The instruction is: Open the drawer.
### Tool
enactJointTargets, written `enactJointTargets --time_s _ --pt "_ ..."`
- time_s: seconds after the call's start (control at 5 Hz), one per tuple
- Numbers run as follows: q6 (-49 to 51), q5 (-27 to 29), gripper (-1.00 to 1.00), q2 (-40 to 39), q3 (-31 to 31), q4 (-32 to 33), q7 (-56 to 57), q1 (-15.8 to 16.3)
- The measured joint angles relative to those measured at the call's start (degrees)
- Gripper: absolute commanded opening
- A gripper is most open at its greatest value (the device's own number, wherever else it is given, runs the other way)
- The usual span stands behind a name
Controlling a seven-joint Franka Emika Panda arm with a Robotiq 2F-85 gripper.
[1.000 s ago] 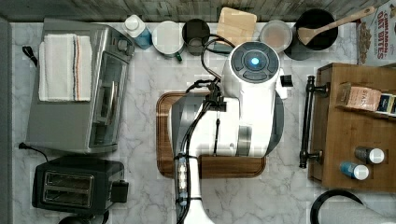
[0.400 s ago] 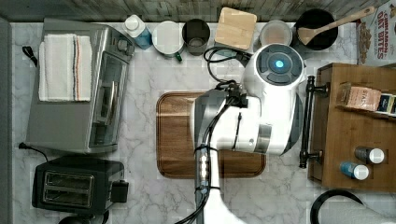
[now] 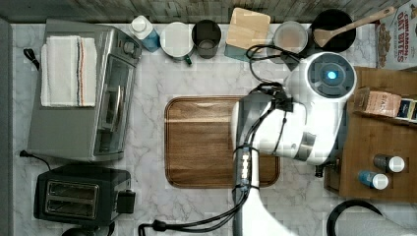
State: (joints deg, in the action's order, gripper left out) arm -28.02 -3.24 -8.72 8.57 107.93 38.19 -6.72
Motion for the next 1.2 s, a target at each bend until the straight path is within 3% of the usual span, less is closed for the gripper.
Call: enactJointTargets --time_s 0.6,1.0,1.2 --pt "-10.31 -1.09 1.00 -3.02 3.31 4.42 11.69 -8.05" --pt "-10.67 -2.15 1.00 -1.56 4.34 10.80 16.11 -8.61" --pt "-15.04 -7.57 1.00 -1.37 4.03 13.71 16.11 -8.11"
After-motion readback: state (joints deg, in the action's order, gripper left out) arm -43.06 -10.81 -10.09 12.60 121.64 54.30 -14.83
